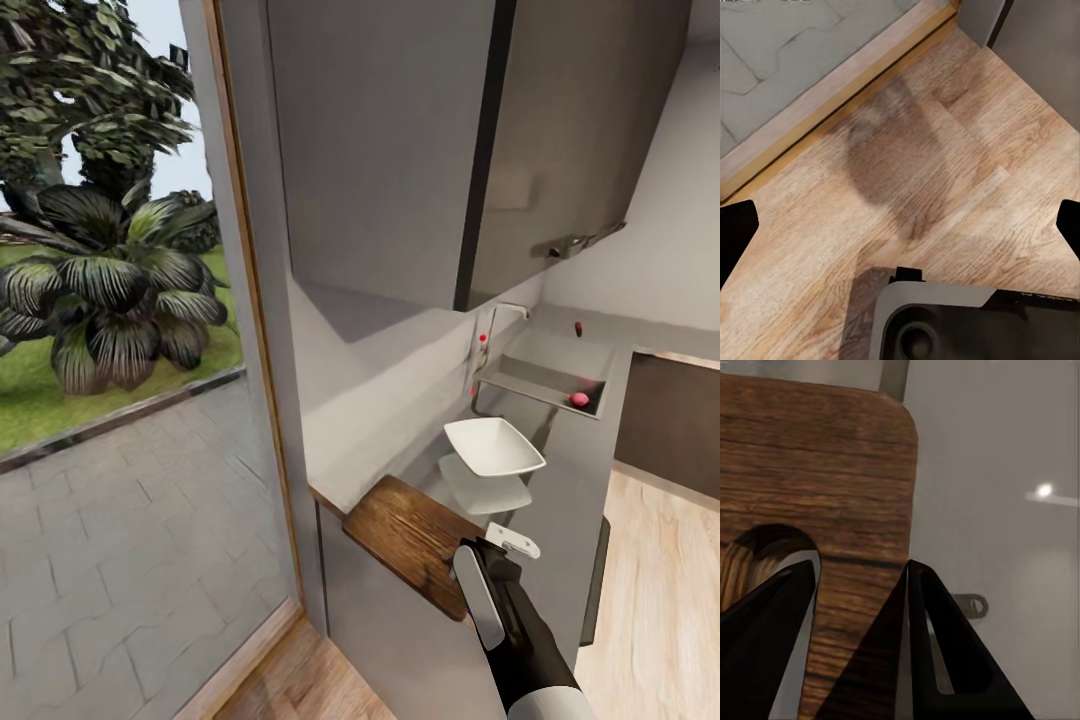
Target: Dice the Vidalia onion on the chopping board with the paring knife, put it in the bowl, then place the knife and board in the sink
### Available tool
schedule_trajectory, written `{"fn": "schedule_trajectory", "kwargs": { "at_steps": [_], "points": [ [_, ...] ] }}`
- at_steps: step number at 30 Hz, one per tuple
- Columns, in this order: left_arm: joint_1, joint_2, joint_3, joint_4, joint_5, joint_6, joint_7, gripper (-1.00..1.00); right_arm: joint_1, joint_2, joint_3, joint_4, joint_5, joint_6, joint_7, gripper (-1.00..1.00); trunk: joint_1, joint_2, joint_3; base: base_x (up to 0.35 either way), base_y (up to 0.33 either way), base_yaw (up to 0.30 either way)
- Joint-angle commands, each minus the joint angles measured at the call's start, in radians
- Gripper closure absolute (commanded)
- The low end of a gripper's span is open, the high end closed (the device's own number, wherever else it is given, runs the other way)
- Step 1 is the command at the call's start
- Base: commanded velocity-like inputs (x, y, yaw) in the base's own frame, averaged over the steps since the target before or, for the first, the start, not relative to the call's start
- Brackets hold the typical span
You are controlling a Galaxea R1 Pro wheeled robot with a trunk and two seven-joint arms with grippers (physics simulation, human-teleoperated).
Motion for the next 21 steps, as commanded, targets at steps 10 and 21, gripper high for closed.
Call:
{"fn": "schedule_trajectory", "kwargs": {
  "at_steps": [10,21],
  "points": [
    [0.0,0.0,0.003,-0.002,0.004,-0.001,-0.002,-1.0,-0.001,0.001,-0.002,-0.006,-0.007,0.003,-0.003,1.0,0.001,-0.002,0.014,0.0,0.0,0.0],
    [0.0,-0.001,0.002,-0.002,0.004,-0.001,-0.007,-1.0,-0.001,0.001,0.002,-0.048,-0.004,0.004,0.005,1.0,0.001,-0.002,0.031,0.0,0.0,0.0]
  ]
}}
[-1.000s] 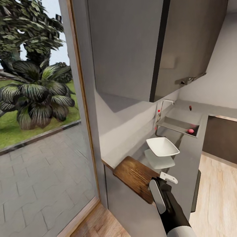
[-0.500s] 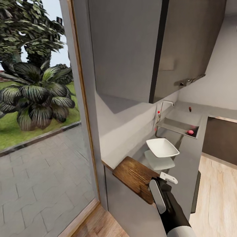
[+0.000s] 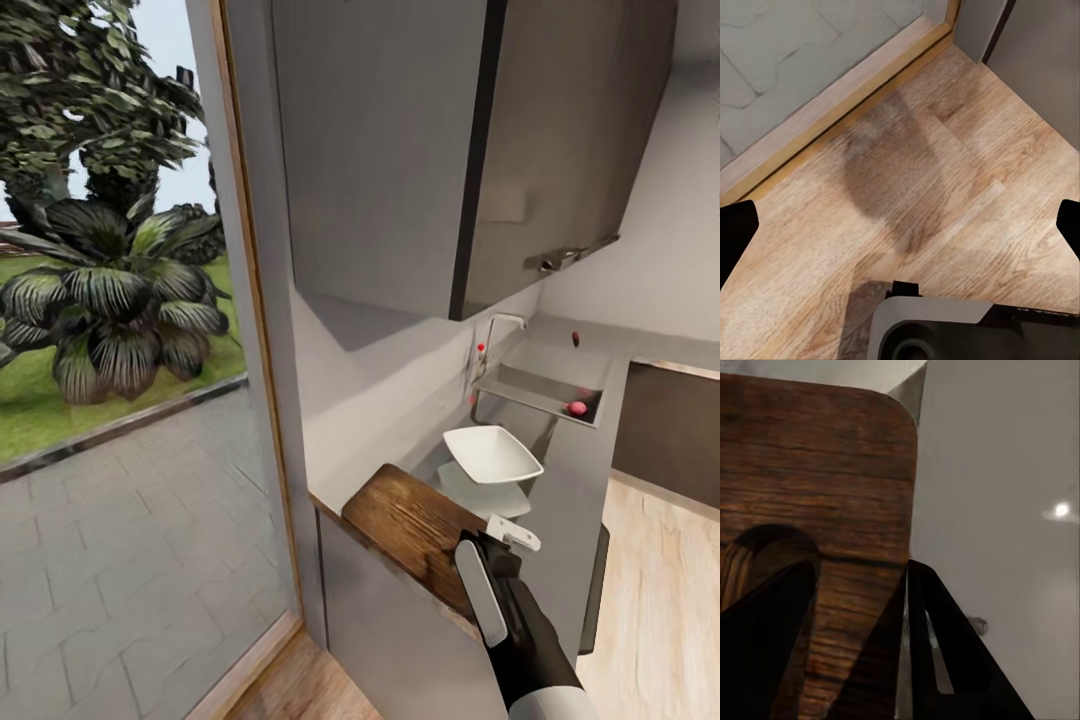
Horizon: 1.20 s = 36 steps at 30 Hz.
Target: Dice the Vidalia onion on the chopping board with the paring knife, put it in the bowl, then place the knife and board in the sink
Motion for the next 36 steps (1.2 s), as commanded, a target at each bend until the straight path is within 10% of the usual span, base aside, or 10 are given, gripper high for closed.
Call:
{"fn": "schedule_trajectory", "kwargs": {
  "at_steps": [1,36],
  "points": [
    [0.0,0.0,0.002,-0.001,0.003,-0.001,-0.003,-1.0,-0.001,0.001,-0.001,-0.008,0.002,0.009,-0.007,1.0,0.001,-0.002,-0.001,0.0,0.0,0.0],
    [0.0,0.0,0.002,-0.001,0.001,-0.001,-0.003,-1.0,-0.001,0.001,0.098,-0.16,0.079,0.02,-0.024,1.0,0.001,-0.002,0.055,-0.135,-0.075,0.0]
  ]
}}
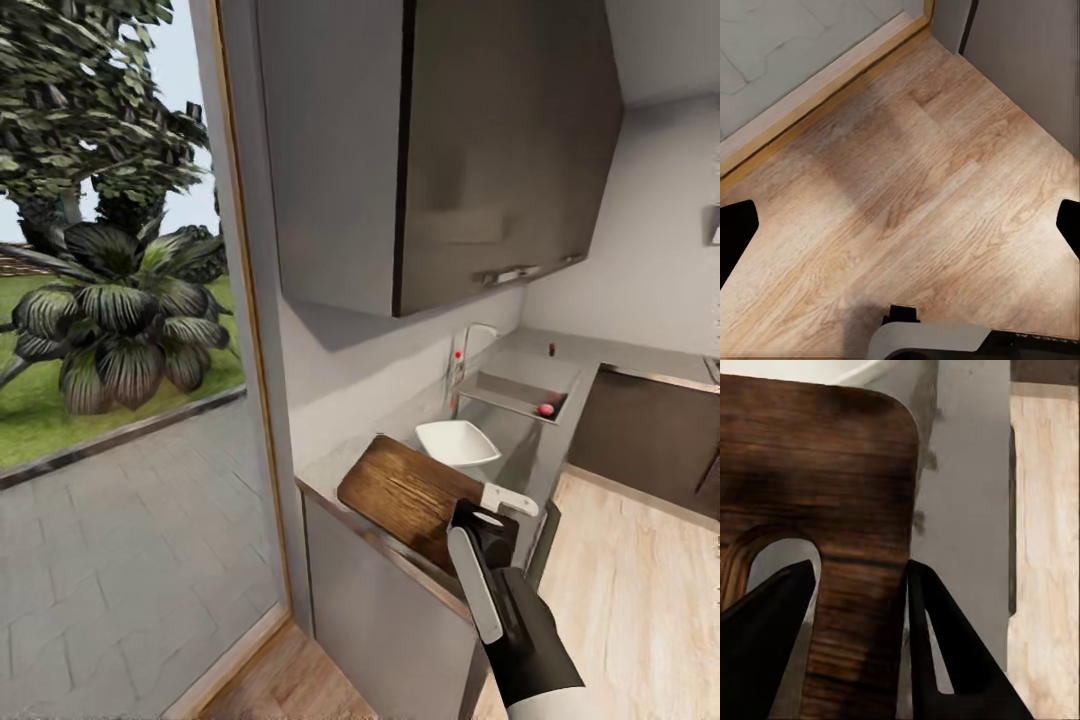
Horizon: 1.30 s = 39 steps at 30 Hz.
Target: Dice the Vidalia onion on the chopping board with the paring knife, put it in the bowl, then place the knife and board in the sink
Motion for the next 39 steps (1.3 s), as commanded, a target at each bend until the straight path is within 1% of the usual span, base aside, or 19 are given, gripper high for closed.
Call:
{"fn": "schedule_trajectory", "kwargs": {
  "at_steps": [1,8,10,11,13,14,16,17,20,23,25,27,28,29,30,32,33,35,39],
  "points": [
    [0.0,0.0,0.002,0.0,0.003,-0.002,-0.003,-1.0,0.0,0.0,0.002,-0.004,-0.018,-0.003,-0.007,1.0,0.0,0.0,0.001,-0.218,-0.18,0.0],
    [0.0,0.0,0.002,0.001,0.003,-0.003,-0.003,-1.0,0.0,0.0,0.011,-0.015,-0.018,0.0,-0.006,1.0,0.0,0.0,0.012,-0.179,-0.163,0.0],
    [0.0,0.0,0.002,0.001,0.003,-0.003,-0.003,-1.0,0.0,0.0,0.038,-0.017,-0.018,0.0,-0.004,1.0,0.0,0.0,0.013,-0.053,-0.055,0.0],
    [0.0,0.0,0.002,0.001,0.003,-0.003,-0.003,-1.0,0.0,0.0,0.068,-0.017,-0.018,0.0,-0.003,1.0,0.0,0.0,0.013,-0.021,-0.022,0.0],
    [0.0,0.0,0.002,0.001,0.003,-0.003,-0.003,-1.0,0.0,0.0,0.113,-0.018,-0.017,0.0,-0.001,1.0,0.0,0.0,0.013,-0.011,-0.012,0.0],
    [0.0,0.0,0.002,0.001,0.003,-0.003,-0.003,-1.0,0.0,0.0,0.123,-0.018,-0.017,0.0,-0.001,1.0,0.0,0.0,0.013,-0.007,-0.007,0.0],
    [0.0,0.0,0.002,0.001,0.003,-0.003,-0.003,-1.0,0.0,0.0,0.159,-0.018,-0.017,-0.001,0.002,1.0,0.0,0.0,0.013,-0.003,-0.003,0.0],
    [0.0,0.0,0.002,0.001,0.003,-0.003,-0.003,-1.0,0.0,0.0,0.167,-0.018,-0.018,-0.001,0.003,1.0,0.0,0.0,0.013,-0.001,-0.002,0.0],
    [0.0,0.0,0.002,0.001,0.003,-0.003,-0.003,-1.0,0.0,-0.003,0.177,-0.019,-0.018,-0.001,0.004,1.0,0.0,0.0,0.013,0.0,0.0,0.0],
    [0.0,0.0,0.002,0.001,0.003,-0.003,-0.003,-1.0,0.0,-0.009,0.177,-0.027,-0.018,-0.001,0.005,1.0,0.0,0.0,0.013,0.0,0.0,0.0],
    [0.0,0.0,0.002,0.001,0.003,-0.003,-0.003,-1.0,0.0,-0.038,0.177,-0.056,-0.02,0.005,0.01,1.0,0.0,0.0,0.013,0.0,0.0,0.0],
    [0.0,0.0,0.002,0.001,0.003,-0.003,-0.003,-1.0,0.0,-0.068,0.177,-0.071,-0.024,0.03,0.047,1.0,0.0,0.0,0.013,0.0,0.0,0.0],
    [0.0,0.0,0.002,0.002,0.003,-0.003,-0.003,-1.0,0.0,-0.075,0.177,-0.074,-0.024,0.039,0.064,1.0,0.0,0.0,0.013,0.0,0.0,0.0],
    [0.0,0.0,0.003,0.002,0.003,-0.003,-0.003,-1.0,0.0,-0.097,0.175,-0.089,-0.025,0.088,0.162,1.0,0.0,0.0,0.013,0.0,0.0,0.0],
    [0.0,0.0,0.003,0.002,0.003,-0.003,-0.003,-1.0,0.0,-0.11,0.174,-0.097,-0.024,0.116,0.222,1.0,0.0,0.0,0.013,0.0,0.0,0.0],
    [0.0,0.0,0.003,0.003,0.003,-0.003,-0.003,-1.0,0.0,-0.135,0.171,-0.108,-0.02,0.165,0.326,1.0,0.0,0.0,0.013,0.0,0.0,0.0],
    [0.0,0.0,0.003,0.003,0.003,-0.003,-0.003,-1.0,0.0,-0.146,0.17,-0.111,-0.019,0.179,0.358,1.0,0.0,0.0,0.013,0.0,0.0,0.0],
    [0.0,0.0,0.004,0.003,0.003,-0.003,-0.003,-1.0,0.0,-0.159,0.17,-0.115,-0.018,0.194,0.392,1.0,0.0,0.0,0.013,0.0,0.0,0.0],
    [0.0,0.0,0.004,0.003,0.003,-0.003,-0.003,-1.0,0.0,-0.167,0.169,-0.12,-0.018,0.202,0.413,1.0,0.0,0.0,0.013,0.0,0.0,0.0]
  ]
}}
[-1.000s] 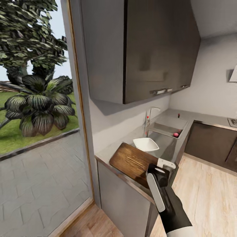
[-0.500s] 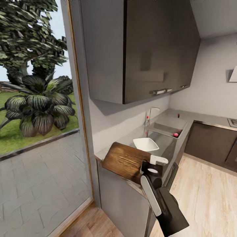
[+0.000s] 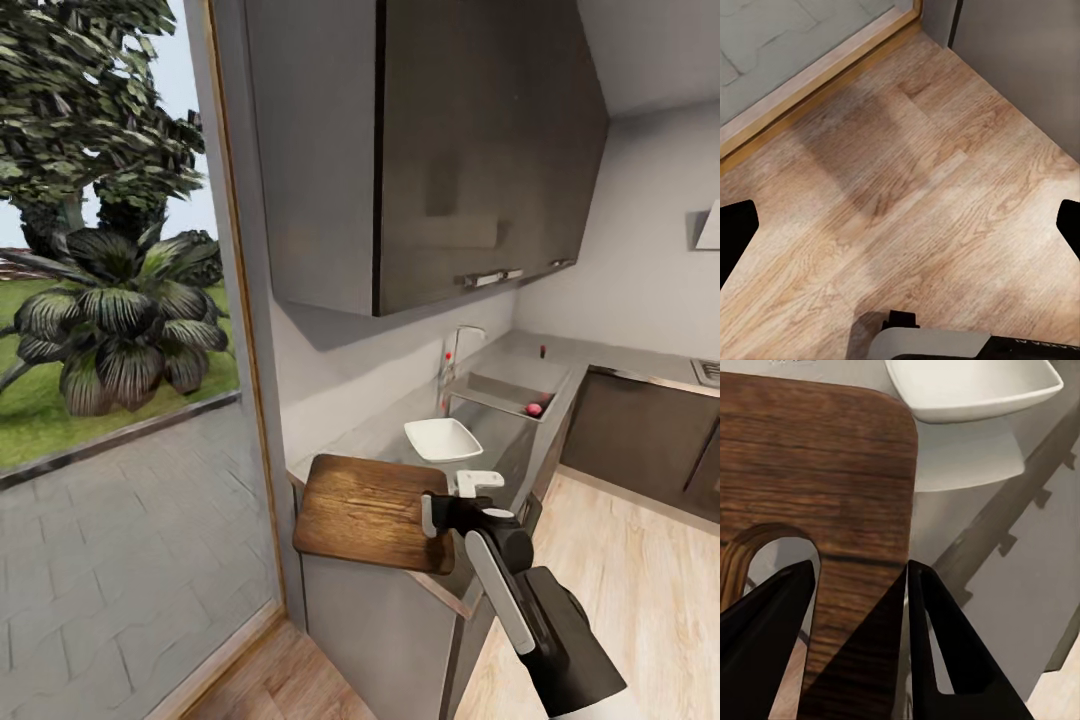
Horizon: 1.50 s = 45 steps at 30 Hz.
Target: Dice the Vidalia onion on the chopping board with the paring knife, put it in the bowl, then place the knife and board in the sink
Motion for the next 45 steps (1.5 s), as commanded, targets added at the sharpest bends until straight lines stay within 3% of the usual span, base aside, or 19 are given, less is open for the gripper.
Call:
{"fn": "schedule_trajectory", "kwargs": {
  "at_steps": [1,18,33,45],
  "points": [
    [0.0,0.0,0.002,0.0,0.003,-0.002,-0.003,-1.0,0.0,-0.001,0.001,-0.001,-0.009,0.003,-0.009,1.0,0.0,-0.001,0.0,0.0,0.0,0.0],
    [0.0,0.0,0.001,0.0,0.003,-0.002,-0.003,-1.0,0.0,-0.003,0.001,-0.005,-0.012,0.004,-0.004,1.0,0.0,-0.001,0.0,0.0,-0.018,0.0],
    [0.0,0.0,0.001,0.001,0.003,0.0,-0.001,-1.0,0.0,0.0,0.002,-0.018,-0.014,0.005,-0.004,1.0,0.0,-0.001,0.0,0.0,-0.302,0.005],
    [0.0,0.0,0.001,0.001,0.003,0.0,-0.001,-1.0,0.0,0.005,0.004,-0.018,-0.014,0.005,-0.004,1.0,0.0,-0.001,-0.006,-0.001,-0.315,0.175]
  ]
}}
